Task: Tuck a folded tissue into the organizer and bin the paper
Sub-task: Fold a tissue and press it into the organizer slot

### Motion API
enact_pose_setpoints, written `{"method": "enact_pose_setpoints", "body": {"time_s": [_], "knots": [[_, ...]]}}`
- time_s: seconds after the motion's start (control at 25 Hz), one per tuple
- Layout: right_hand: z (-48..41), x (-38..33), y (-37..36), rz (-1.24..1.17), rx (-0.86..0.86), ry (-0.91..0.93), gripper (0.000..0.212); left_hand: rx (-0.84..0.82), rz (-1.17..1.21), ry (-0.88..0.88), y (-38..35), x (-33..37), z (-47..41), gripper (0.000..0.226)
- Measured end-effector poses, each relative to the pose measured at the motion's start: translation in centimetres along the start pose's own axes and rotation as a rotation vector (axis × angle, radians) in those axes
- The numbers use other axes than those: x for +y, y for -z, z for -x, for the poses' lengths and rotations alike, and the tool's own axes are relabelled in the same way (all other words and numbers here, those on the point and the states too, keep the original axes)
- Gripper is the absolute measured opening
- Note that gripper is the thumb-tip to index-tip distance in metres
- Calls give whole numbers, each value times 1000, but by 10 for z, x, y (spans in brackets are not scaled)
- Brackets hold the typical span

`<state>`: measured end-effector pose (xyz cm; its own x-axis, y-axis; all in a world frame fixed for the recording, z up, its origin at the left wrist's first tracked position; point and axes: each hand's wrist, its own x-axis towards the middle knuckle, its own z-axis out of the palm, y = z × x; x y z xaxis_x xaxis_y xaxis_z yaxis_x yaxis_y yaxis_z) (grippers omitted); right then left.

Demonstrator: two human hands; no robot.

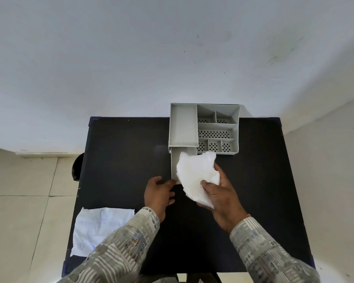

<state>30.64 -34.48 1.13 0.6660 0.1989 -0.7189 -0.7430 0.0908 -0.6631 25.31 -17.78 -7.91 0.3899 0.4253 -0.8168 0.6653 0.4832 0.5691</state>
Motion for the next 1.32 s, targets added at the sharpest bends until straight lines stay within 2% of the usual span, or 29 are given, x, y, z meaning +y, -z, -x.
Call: {"method": "enact_pose_setpoints", "body": {"time_s": [0.24,0.48,0.64,0.68,0.76,0.84,1.04,1.12,1.32], "knots": [[-6,1,-5,-1,44,-2,66,-52,59,37,3,14,-15,32],[-14,1,-12,32,21,35,68,-97,-26,66,21,23,-17,30],[-25,3,-19,65,17,60,70,24,-184,-68,25,35,4,35],[-28,3,-20,64,15,65,70,3,-172,-98,25,40,12,40],[-34,3,-25,93,12,68,66,-170,-124,-118,22,54,33,40],[-36,1,-31,291,38,85,62,-234,-248,-212,16,62,45,28],[-34,3,-24,934,175,241,48,-51,-678,-544,11,60,37,41],[-32,7,-22,1181,190,313,48,-29,-842,-636,12,57,36,42],[-37,3,-34,1492,179,307,56,-83,-1066,-582,3,65,19,28]]}}
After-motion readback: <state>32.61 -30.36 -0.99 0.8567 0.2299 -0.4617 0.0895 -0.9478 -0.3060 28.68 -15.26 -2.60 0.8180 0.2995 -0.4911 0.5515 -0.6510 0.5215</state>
